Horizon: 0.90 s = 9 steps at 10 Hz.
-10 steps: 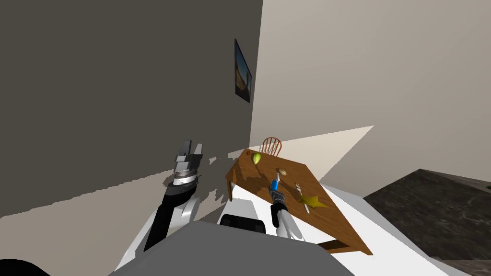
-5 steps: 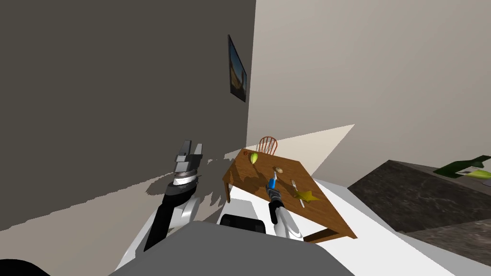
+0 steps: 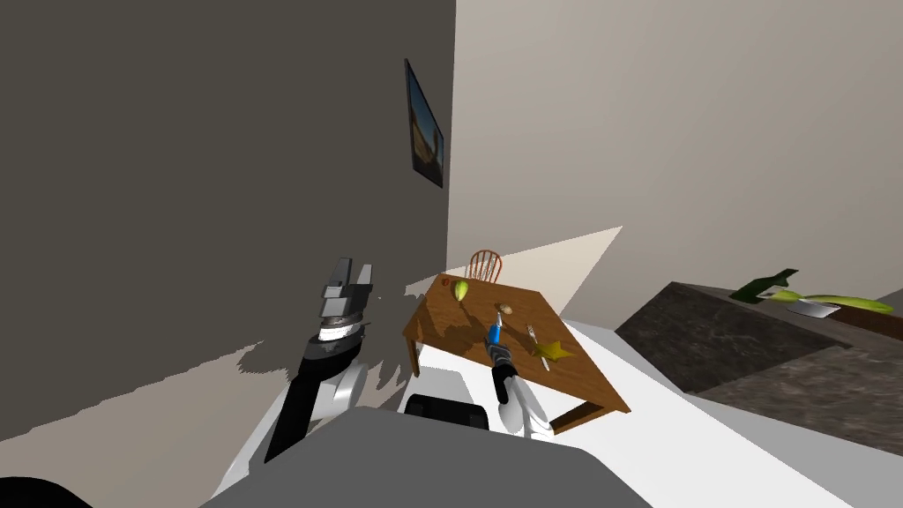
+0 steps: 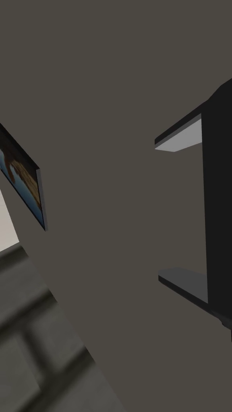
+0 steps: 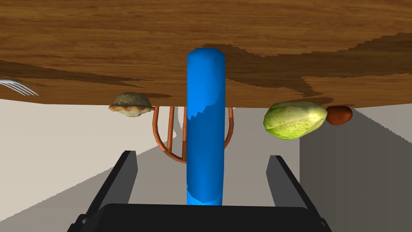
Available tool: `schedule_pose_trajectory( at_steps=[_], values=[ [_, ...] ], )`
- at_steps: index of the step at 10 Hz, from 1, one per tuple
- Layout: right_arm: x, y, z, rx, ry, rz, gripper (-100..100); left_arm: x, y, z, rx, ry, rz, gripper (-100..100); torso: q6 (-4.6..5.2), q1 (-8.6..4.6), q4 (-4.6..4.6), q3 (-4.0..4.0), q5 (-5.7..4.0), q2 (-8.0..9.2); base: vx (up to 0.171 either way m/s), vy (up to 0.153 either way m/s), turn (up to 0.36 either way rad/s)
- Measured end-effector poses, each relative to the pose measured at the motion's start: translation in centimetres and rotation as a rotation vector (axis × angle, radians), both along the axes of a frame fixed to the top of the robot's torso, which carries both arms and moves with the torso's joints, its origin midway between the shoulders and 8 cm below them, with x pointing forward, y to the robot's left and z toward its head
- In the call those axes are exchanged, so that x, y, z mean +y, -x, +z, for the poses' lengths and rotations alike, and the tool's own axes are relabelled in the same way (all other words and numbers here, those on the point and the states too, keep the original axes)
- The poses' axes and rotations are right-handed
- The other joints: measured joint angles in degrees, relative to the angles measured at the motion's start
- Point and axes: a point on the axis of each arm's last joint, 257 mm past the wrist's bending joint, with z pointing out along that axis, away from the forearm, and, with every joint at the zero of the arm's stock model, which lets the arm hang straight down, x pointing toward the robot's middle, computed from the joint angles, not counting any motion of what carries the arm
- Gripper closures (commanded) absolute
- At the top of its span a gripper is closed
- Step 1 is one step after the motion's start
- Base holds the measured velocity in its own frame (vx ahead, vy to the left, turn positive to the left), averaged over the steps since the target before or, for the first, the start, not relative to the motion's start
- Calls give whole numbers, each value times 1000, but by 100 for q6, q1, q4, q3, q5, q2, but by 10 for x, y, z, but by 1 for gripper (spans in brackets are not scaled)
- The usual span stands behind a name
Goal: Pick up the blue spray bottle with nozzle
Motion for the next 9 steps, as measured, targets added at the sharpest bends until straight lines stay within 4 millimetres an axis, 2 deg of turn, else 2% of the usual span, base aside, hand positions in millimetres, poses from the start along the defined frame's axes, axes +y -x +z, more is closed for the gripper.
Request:
schedule_pose_trajectory(
  at_steps=[1,2,3,6,7,8,9],
  values=[
    [5,-2,-1,1,6,21,-100,0,0,0,0,0,0,0,-4,-2,1,2,0,3,4,8,56],
    [6,-2,-1,1,20,39,-100,0,0,0,0,0,0,0,-3,-10,2,4,-1,7,12,22,-378],
    [17,-10,3,-6,3,70,-100,0,0,0,0,0,0,0,3,-8,1,2,-1,4,17,37,-323],
    [31,-18,2,-14,-7,107,-100,0,0,0,0,0,0,0,-4,-12,2,4,-2,6,6,7,-1],
    [31,-18,2,-13,11,119,-100,0,0,0,0,0,0,0,-3,-16,2,5,-3,8,14,19,-302],
    [46,-28,7,-25,-5,145,-100,0,0,0,0,0,0,0,0,-8,1,2,-2,2,22,35,-369],
    [53,-32,9,-32,-25,156,-100,0,0,0,0,0,0,0,0,-4,0,0,0,1,8,29,-88]
  ],
)
